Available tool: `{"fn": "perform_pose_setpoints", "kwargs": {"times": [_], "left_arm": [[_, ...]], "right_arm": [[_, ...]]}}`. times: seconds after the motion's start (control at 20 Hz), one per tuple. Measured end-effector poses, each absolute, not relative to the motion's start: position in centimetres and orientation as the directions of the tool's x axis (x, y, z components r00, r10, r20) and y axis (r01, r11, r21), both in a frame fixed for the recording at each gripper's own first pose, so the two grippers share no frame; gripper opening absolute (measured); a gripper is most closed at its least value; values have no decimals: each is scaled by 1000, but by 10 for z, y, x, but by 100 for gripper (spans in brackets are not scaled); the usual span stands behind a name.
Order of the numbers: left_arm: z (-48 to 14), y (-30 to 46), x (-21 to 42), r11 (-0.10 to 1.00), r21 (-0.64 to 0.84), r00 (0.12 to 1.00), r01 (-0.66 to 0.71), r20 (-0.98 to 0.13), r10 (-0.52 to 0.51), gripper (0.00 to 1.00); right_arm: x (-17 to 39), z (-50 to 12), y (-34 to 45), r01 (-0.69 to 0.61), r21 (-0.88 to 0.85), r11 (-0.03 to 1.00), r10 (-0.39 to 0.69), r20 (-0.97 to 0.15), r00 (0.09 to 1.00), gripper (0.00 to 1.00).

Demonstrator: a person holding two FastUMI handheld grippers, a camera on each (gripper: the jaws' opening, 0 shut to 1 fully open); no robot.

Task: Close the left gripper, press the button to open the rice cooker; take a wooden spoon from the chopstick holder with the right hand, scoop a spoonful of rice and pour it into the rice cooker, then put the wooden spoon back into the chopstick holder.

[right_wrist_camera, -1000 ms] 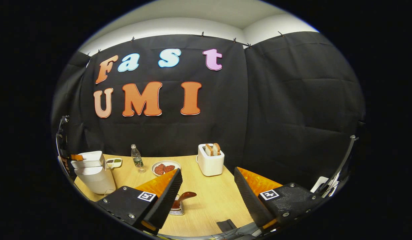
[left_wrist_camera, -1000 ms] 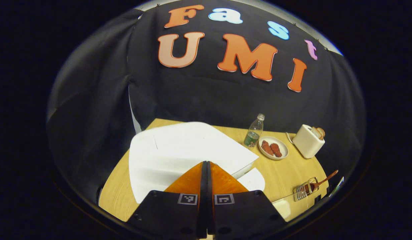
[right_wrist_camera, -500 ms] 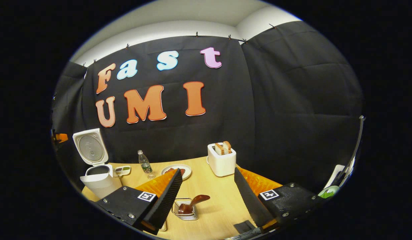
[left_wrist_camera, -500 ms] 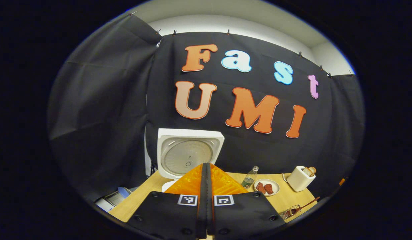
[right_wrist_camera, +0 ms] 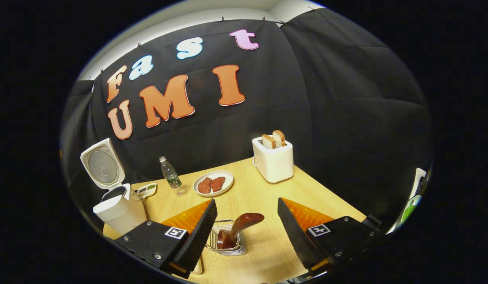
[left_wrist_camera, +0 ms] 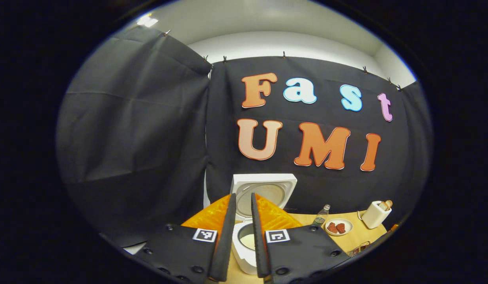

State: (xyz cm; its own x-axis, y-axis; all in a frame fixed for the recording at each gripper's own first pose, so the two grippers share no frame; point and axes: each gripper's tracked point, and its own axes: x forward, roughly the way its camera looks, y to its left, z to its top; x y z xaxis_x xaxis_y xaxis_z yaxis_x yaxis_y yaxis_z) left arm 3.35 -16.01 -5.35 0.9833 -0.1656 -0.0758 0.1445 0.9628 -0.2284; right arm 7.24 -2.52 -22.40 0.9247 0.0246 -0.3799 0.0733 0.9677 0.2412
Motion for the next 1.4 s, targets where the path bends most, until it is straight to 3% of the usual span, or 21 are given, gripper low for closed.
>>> {"fn": "perform_pose_setpoints", "kwargs": {"times": [0.05,0.1,0.15,0.25,0.3,0.4,0.55,0.7,0.75,0.8,0.95,1.15,1.4], "left_arm": [[-51,-156,30,961,-237,984,140,-74,-162,35],[-53,-151,30,960,-246,985,133,-78,-157,35],[-52,-148,25,955,-262,984,138,-76,-163,42],[-55,-139,23,955,-272,986,120,-82,-147,63],[-57,-134,22,957,-269,987,110,-86,-138,61],[-58,-126,21,960,-261,988,100,-90,-128,67],[-62,-123,16,963,-250,987,103,-96,-131,97],[-66,-118,16,965,-244,987,95,-102,-123,92],[-68,-117,15,967,-239,987,88,-108,-117,99],[-71,-114,16,969,-232,987,83,-112,-111,100],[-75,-111,16,972,-223,987,79,-121,-108,100],[-72,-106,18,970,-226,987,90,-112,-117,100],[-70,-98,22,965,-240,987,106,-91,-131,100]], "right_arm": [[75,-230,-23,70,246,967,34,-394,918,95],[77,-237,-20,67,257,964,45,-407,913,95],[79,-243,-17,64,270,961,58,-419,906,95],[80,-256,-8,53,305,951,94,-447,889,95],[80,-261,-4,51,321,946,107,-455,884,95],[86,-269,-1,56,333,941,112,-465,878,89],[92,-275,3,60,364,930,130,-475,870,70],[99,-277,1,84,391,916,122,-474,872,57],[100,-276,2,89,415,905,131,-472,872,47],[99,-274,5,88,455,886,155,-470,869,36],[102,-272,14,109,503,858,165,-470,867,23],[103,-258,29,82,457,885,161,-468,869,12],[95,-209,39,19,280,960,101,-405,909,10]]}}
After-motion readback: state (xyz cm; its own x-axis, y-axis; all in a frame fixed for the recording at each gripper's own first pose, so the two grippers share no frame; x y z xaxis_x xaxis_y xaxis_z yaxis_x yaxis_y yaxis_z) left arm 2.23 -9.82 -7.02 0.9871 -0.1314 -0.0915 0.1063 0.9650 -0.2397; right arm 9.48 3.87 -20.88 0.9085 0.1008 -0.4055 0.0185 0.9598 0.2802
